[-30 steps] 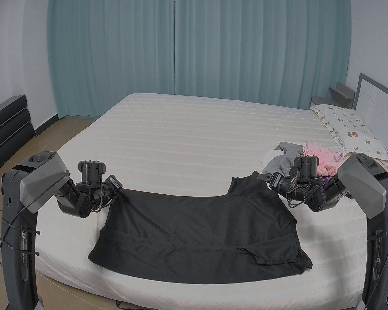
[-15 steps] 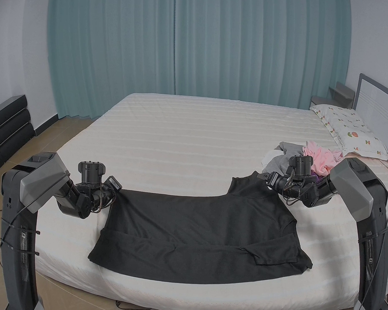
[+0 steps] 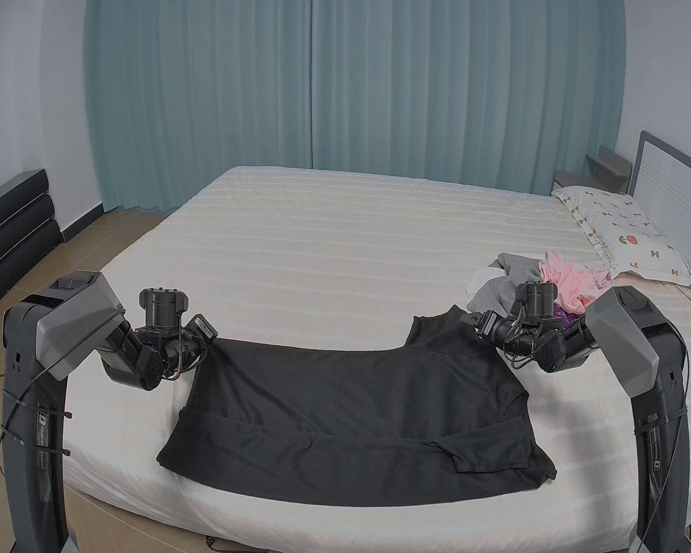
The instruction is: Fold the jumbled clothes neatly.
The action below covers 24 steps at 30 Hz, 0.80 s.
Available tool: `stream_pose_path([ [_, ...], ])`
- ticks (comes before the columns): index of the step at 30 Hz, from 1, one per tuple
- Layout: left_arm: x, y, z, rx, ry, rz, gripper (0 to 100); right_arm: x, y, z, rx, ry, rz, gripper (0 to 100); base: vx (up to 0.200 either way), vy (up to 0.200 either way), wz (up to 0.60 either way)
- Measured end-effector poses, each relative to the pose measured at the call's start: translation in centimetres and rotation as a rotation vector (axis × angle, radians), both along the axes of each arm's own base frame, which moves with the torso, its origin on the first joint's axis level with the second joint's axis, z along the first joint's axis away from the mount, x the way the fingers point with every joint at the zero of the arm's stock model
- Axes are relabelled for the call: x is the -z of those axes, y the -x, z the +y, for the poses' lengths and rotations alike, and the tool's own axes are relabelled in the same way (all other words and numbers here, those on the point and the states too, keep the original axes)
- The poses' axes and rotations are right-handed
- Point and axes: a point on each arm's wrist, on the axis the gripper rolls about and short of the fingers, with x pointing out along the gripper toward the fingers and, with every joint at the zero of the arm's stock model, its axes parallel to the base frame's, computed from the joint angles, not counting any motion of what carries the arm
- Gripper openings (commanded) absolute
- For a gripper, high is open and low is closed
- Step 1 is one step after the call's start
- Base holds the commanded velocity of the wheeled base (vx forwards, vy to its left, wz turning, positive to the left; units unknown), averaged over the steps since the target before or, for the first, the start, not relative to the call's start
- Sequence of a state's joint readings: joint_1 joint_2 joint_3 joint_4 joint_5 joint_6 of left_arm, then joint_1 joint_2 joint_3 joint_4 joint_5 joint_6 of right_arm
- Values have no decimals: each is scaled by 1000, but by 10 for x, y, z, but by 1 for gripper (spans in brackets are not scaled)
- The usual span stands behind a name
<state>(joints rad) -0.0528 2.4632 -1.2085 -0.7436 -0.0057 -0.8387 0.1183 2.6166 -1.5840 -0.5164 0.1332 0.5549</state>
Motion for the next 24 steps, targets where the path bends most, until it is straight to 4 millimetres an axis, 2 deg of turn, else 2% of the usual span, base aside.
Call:
stream_pose_path([
  [8, 0, 0, 0, 2, -1, -1, 0, 8, 3, -2, 5, 14, 23, 100, 0, 0, 0],
  [9, 0, 0, 0, 2, -1, 0, 0, 9, 4, -2, 4, 16, 27, 0, 0, 0, 0],
  [24, 3, -2, 0, 5, -6, -1, 0, 14, 6, -11, 15, 27, 46, 0, 0, 0, 0],
])
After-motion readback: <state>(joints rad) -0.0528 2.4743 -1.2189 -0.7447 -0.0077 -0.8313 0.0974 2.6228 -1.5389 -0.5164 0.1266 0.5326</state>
